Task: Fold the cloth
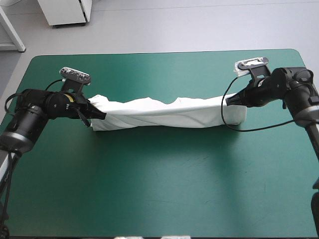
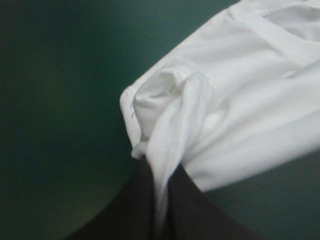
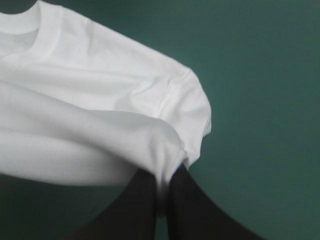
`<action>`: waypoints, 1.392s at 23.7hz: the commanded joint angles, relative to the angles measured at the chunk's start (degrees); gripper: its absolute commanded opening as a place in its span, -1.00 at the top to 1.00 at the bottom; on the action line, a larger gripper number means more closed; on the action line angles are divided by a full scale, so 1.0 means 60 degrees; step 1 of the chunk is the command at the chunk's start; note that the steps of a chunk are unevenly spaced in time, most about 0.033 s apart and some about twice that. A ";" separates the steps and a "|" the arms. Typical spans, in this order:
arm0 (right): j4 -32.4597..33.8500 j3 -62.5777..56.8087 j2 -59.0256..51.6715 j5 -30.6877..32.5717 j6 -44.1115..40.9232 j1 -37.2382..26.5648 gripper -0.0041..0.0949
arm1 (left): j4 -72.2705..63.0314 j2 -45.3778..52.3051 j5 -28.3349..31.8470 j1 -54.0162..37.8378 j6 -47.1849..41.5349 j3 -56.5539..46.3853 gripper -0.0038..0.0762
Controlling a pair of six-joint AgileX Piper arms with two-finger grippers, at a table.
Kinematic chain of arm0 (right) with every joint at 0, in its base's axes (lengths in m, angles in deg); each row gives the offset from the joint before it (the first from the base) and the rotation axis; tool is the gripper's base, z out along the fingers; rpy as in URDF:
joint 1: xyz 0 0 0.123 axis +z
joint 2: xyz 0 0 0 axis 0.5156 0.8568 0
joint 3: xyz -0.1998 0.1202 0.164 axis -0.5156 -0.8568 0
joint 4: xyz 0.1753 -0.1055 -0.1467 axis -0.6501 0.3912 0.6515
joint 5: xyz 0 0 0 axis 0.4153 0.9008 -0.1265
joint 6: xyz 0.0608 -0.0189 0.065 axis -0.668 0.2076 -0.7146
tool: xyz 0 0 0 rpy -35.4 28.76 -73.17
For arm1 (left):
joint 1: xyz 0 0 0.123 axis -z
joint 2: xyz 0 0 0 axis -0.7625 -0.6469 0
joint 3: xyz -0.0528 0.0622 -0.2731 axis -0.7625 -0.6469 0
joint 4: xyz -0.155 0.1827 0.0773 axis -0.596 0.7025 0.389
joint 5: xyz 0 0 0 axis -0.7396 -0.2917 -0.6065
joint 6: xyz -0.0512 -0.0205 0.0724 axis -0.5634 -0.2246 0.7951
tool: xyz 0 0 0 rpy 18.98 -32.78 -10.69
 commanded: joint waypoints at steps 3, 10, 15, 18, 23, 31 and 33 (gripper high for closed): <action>0.0395 0.1207 0.1239 -0.1276 -0.0006 -0.0031 0.95 | 0.0680 -0.0910 0.2092 0.0063 -0.0279 0.0515 0.93; 0.0264 0.2526 0.3553 -0.1408 0.0029 -0.0163 0.95 | 0.0876 -0.2937 0.3266 0.0063 -0.0252 0.0515 0.93; 0.0199 0.2771 0.3669 -0.1129 0.0527 -0.0163 0.58 | 0.0876 -0.2987 0.3288 0.0063 -0.0252 0.0557 0.72; -0.0137 0.3397 0.3570 -0.0390 0.0527 -0.0163 -0.15 | 0.0876 -0.2711 0.2421 0.0063 -0.0217 0.1063 0.22; -0.0042 0.3439 0.2710 0.0061 0.0505 -0.0277 -0.31 | 0.0877 -0.2234 0.0929 0.0063 -0.0306 0.1669 0.02; -0.0021 0.2820 0.0666 0.0334 0.0179 -0.1246 -0.30 | -0.2651 -0.1330 -0.0148 0.0063 0.1164 0.1742 0.38; 0.0071 0.2333 0.0119 0.0311 0.0042 -0.1512 -0.30 | -0.3810 -0.1290 -0.0148 0.0063 0.1861 0.1742 0.74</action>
